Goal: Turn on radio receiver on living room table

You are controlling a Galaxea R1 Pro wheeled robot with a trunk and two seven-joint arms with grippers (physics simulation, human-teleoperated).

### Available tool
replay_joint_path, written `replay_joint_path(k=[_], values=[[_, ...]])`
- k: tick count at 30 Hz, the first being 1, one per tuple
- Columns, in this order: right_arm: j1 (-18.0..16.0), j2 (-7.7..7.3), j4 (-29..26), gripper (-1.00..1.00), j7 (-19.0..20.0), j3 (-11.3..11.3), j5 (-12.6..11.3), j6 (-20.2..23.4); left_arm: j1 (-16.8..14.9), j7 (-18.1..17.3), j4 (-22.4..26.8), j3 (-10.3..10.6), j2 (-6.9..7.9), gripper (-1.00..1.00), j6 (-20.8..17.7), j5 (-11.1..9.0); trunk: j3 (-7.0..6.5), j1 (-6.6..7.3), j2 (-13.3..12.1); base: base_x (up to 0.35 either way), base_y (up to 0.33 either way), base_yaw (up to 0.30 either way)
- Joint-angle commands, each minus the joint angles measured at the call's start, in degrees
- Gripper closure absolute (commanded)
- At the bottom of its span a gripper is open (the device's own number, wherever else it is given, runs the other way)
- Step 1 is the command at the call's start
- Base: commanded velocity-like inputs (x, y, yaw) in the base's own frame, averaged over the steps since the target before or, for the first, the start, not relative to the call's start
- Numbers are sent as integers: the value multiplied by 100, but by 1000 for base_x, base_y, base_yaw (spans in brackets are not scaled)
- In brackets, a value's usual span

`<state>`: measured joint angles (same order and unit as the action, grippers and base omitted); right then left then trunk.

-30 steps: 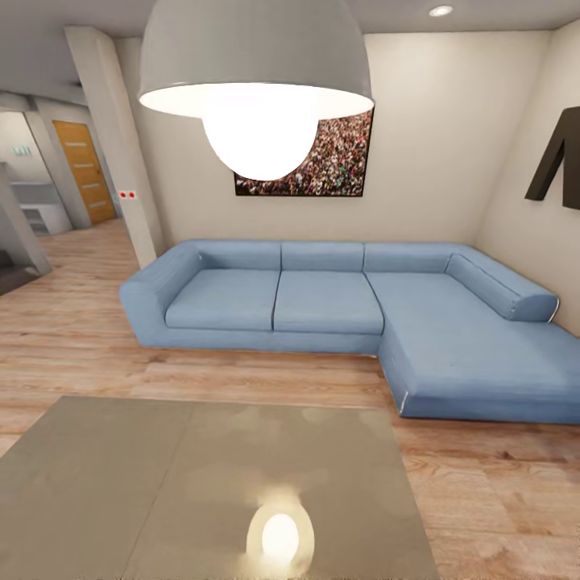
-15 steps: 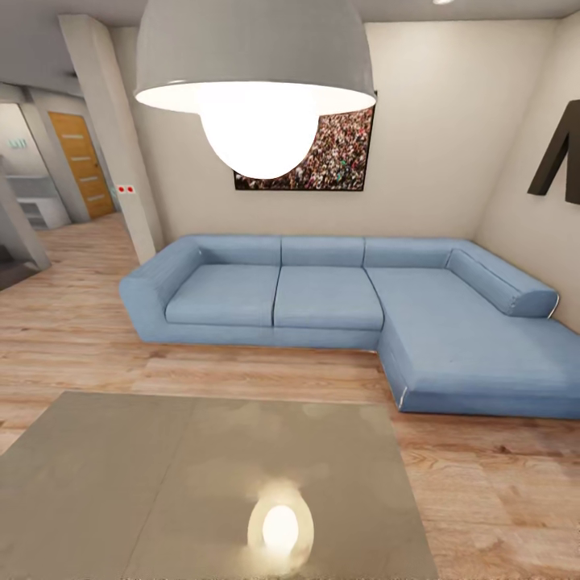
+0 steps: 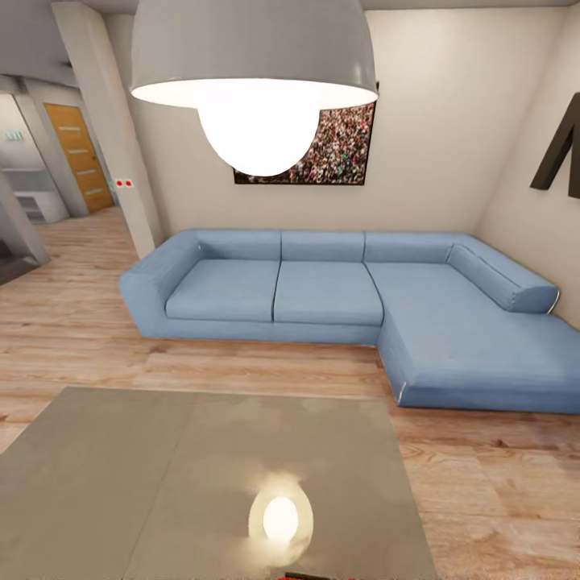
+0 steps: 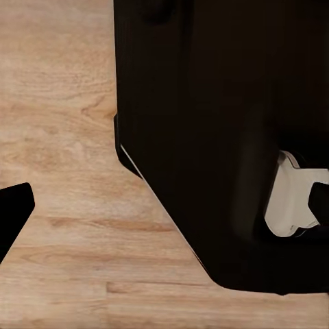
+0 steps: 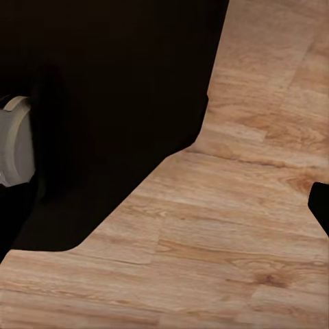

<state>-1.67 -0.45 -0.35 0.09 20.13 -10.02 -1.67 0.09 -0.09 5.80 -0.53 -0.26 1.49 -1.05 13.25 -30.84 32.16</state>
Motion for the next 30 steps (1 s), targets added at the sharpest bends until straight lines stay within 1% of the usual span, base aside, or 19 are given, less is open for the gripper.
replay_joint_path(k=[1, 23, 30], values=[[0, 0, 0, -100, 0, 0, 0, 0, 0, 0, 0, 0, 0, -100, 0, 0, -9, 23, -41, 0, 0, 0], [0, -2, 0, -100, 0, 0, 0, 0, 0, 0, 0, 0, 0, -100, 0, 0, -204, 506, -924, 0, 0, 0], [0, -1, 0, -100, 2, 0, 0, 0, 0, 0, 0, 0, 0, -100, 0, 0, -140, 506, -924, 0, 0, 0]])
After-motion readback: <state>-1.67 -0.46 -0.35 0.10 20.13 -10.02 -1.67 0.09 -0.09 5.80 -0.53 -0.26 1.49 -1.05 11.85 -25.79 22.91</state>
